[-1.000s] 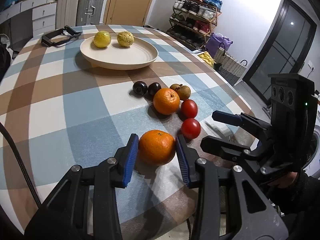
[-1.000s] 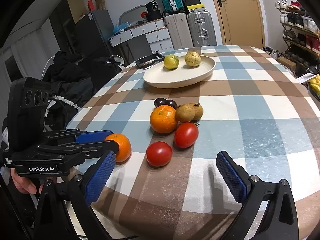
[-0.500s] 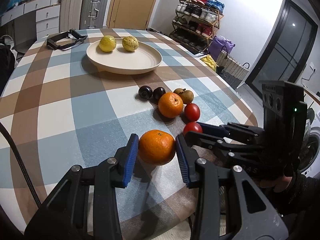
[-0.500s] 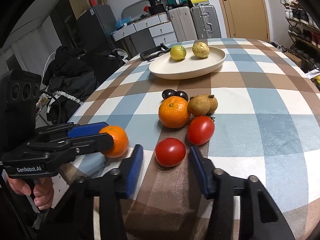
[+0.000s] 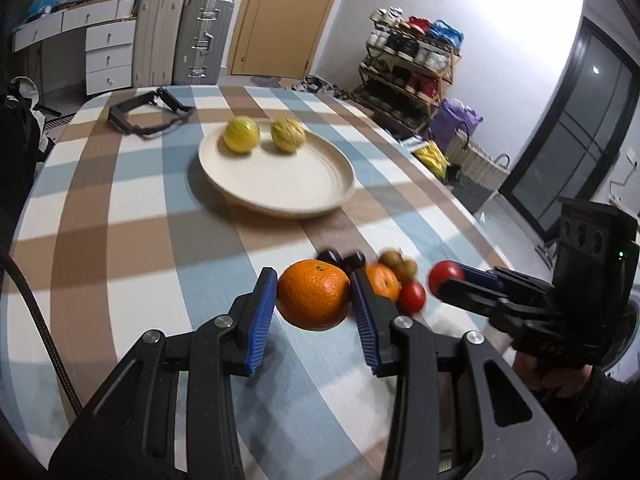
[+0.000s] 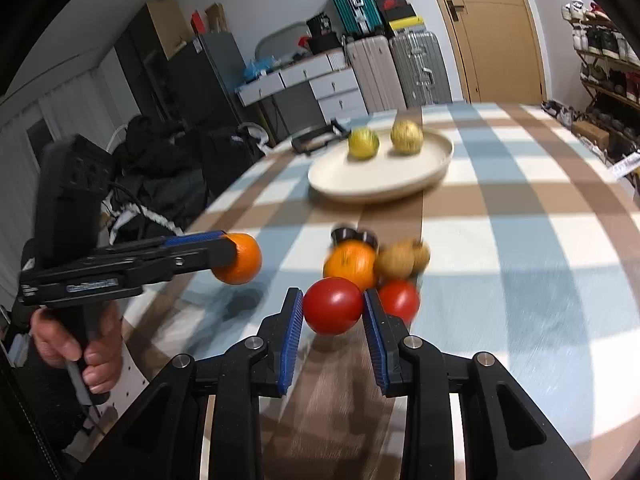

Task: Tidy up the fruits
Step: 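Lift the orange with the left gripper while the right gripper grasps a red tomato, then place the orange and tomato on the plate beside the pomelos and release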

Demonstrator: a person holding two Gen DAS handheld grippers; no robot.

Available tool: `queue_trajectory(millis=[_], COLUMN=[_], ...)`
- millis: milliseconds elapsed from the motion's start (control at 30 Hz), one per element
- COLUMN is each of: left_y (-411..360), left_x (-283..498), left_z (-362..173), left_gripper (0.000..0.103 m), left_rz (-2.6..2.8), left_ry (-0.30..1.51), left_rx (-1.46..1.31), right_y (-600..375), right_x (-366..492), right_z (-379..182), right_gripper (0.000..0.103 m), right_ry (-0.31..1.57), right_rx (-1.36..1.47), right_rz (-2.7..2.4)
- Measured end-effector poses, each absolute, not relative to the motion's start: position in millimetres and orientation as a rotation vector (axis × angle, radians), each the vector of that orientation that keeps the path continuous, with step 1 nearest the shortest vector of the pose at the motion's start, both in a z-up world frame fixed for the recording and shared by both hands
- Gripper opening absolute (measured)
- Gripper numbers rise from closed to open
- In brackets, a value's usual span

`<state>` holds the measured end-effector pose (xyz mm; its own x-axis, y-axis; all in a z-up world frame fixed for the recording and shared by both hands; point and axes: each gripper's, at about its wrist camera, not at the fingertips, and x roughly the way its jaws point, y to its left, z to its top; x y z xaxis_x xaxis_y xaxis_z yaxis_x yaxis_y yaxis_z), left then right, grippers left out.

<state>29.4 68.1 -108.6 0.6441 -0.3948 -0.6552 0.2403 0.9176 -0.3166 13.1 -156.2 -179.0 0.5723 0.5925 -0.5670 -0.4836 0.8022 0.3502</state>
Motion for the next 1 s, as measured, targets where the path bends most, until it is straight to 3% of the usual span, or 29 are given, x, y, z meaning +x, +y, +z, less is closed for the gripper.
queue_trajectory(millis=[467, 767, 1000], left_y=[97.8, 102.2, 105.7], left_x=[140.2, 209.5, 242.5], left_z=[-89.3, -108.3, -129.7], left_gripper=[0.035, 0.035, 0.035], left_rz=[-0.304, -0.294, -0.301], left_ry=[0.761, 0.789, 0.814], left_rx=[-0.233, -0.214, -0.207], right_y=[-161.6, -138.7, -113.8], right_x=[116.0, 212.3, 277.6], right_z=[-130.0, -105.6, -117.8], right_gripper=[0.031, 0.031, 0.031], right_ry=[0.714, 0.755, 0.826], right_rx=[0.219, 0.24, 0.219], right_rz=[0.689, 0.726, 0.711])
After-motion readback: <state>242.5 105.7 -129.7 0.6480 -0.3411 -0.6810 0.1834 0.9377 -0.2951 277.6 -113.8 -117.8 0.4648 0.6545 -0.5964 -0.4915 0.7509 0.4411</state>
